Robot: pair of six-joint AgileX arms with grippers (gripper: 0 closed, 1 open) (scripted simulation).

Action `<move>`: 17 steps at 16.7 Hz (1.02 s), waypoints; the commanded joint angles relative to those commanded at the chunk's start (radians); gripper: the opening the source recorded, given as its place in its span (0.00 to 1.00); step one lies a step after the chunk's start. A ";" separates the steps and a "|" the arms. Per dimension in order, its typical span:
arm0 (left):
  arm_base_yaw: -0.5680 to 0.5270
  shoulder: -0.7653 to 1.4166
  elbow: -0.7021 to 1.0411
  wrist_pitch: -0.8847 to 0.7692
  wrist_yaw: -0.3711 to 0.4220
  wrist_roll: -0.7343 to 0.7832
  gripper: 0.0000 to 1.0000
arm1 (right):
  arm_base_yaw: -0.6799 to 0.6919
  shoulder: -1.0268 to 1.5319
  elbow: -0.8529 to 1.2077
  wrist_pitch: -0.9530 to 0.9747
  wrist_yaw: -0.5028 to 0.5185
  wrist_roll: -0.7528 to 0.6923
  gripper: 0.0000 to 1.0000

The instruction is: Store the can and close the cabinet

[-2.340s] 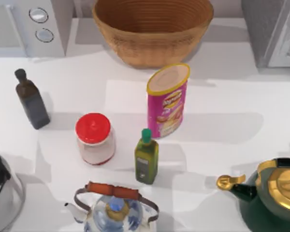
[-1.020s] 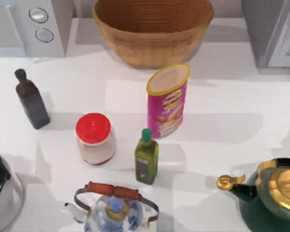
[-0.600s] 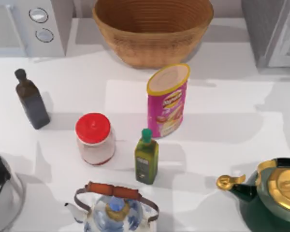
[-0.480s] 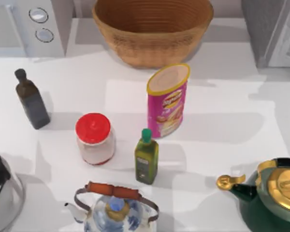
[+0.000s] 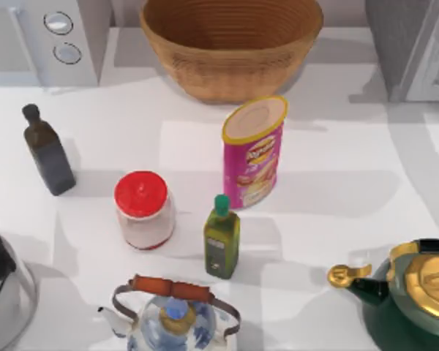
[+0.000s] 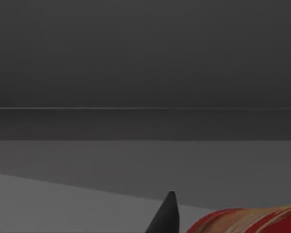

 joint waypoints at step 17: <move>0.000 0.000 0.000 0.000 0.000 0.000 1.00 | -0.021 0.407 0.421 -0.146 -0.004 -0.011 0.00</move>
